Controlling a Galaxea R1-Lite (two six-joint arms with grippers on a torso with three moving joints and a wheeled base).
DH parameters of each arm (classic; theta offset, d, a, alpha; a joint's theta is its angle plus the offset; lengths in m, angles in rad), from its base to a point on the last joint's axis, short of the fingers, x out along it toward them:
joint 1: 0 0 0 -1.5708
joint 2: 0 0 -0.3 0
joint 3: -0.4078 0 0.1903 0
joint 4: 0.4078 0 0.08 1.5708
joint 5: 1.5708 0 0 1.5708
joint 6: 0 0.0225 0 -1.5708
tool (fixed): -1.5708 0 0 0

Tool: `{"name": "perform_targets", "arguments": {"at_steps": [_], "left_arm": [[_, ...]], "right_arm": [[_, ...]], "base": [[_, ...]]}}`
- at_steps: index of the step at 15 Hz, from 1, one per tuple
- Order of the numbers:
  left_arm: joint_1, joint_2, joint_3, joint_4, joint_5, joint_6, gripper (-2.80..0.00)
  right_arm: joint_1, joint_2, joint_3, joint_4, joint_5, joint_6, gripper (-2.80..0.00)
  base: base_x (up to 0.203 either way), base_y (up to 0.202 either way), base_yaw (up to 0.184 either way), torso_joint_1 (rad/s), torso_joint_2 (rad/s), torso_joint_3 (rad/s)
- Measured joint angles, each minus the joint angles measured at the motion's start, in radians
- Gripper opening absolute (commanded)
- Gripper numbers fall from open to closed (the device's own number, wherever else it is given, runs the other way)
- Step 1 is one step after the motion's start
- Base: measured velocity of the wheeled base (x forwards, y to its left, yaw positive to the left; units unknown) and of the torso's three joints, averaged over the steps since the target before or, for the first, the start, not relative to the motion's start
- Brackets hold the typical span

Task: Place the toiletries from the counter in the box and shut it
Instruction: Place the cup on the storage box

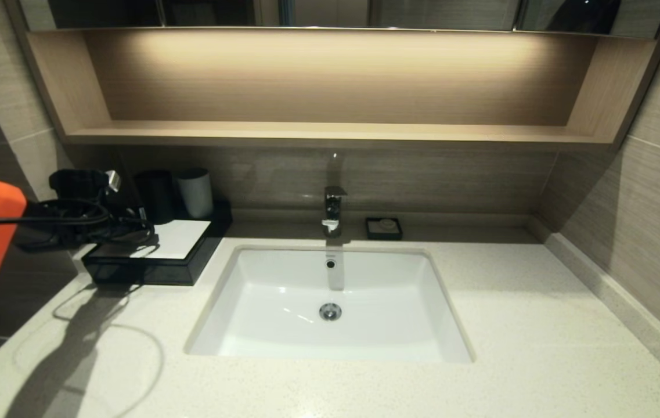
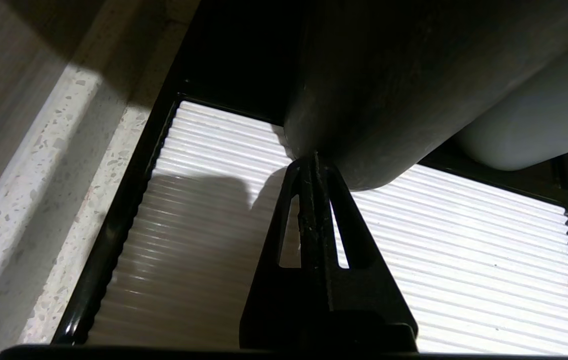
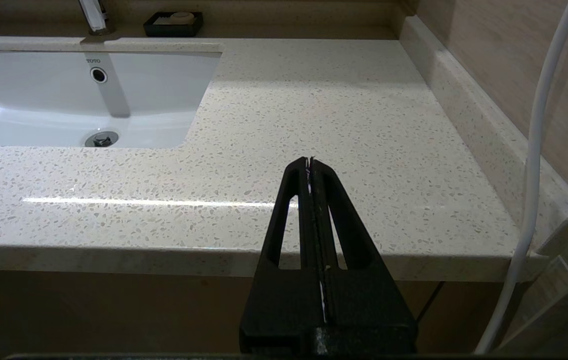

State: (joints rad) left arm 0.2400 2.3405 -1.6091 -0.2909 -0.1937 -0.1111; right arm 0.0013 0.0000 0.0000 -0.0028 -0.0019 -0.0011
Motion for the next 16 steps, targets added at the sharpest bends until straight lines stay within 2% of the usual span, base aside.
{"name": "perform_targets", "arguments": {"at_steps": [16], "left_arm": [[-0.001, 0.033, -0.024, -0.054, 0.0, -0.013, -2.8]], "right_arm": [[0.0, 0.0, 0.0, 0.0, 0.001, 0.0, -2.8]], "base": [[0.0, 0.0, 0.0, 0.0, 0.0, 0.0]]}}
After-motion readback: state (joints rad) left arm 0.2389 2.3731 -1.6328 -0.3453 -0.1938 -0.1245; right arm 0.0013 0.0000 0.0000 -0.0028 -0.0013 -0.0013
